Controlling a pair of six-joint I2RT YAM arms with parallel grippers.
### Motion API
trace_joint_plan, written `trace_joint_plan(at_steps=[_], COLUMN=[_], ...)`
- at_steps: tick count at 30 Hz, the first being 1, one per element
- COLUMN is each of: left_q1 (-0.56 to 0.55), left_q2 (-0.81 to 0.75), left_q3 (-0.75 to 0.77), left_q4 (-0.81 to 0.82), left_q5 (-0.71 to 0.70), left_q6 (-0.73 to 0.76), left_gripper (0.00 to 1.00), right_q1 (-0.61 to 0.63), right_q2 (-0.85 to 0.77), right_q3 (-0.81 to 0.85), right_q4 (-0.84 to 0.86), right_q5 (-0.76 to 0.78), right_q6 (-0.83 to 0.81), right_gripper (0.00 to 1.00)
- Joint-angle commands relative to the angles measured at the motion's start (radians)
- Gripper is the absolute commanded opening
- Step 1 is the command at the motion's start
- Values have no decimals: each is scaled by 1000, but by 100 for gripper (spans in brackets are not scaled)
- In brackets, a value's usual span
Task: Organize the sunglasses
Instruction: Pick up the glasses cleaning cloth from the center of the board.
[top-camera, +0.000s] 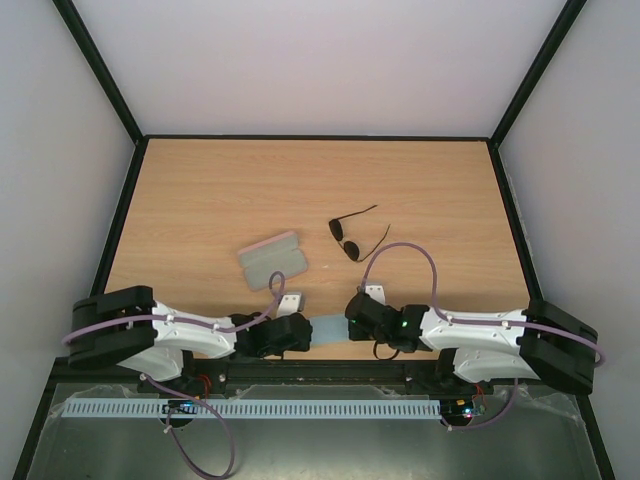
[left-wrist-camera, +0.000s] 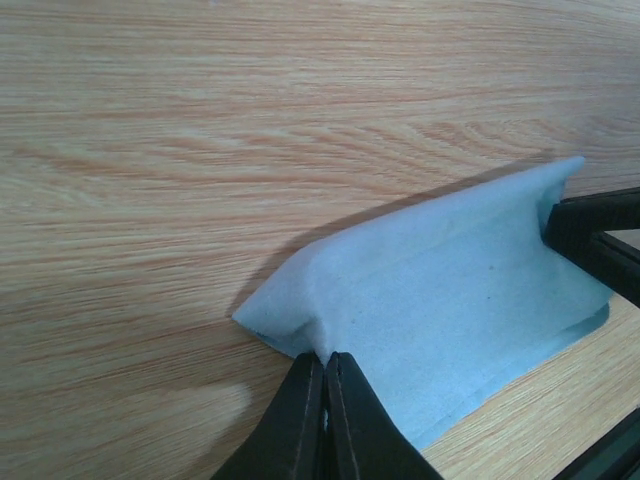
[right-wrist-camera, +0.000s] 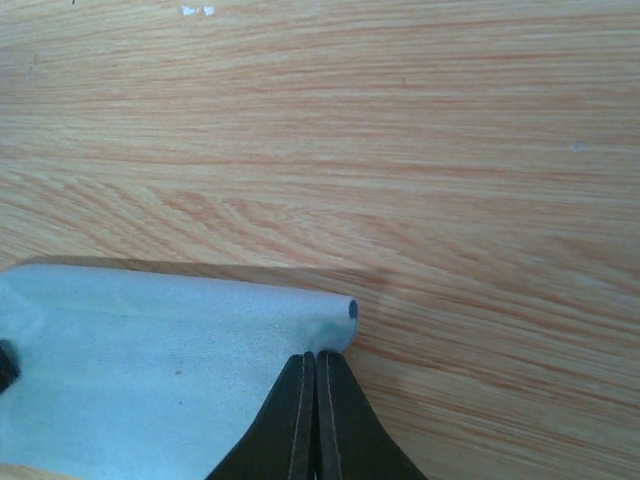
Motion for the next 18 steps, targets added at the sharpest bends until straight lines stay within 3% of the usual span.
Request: trace_joint_plan(at_steps=[1,18], left_q1=[43,265], left_q2=[-25,-225], left_q3=[-11,67], left_q4=[-181,-339], left_q5=[10,7], left_q6=[42,201], left_gripper=[2,2], right_q1=[12,-71], right_q2=[-14,257], right_q3=[27,404], right_q4=[-114,-145], right_q5=[8,13], right_q6=[-23,-231], right_gripper=[1,1])
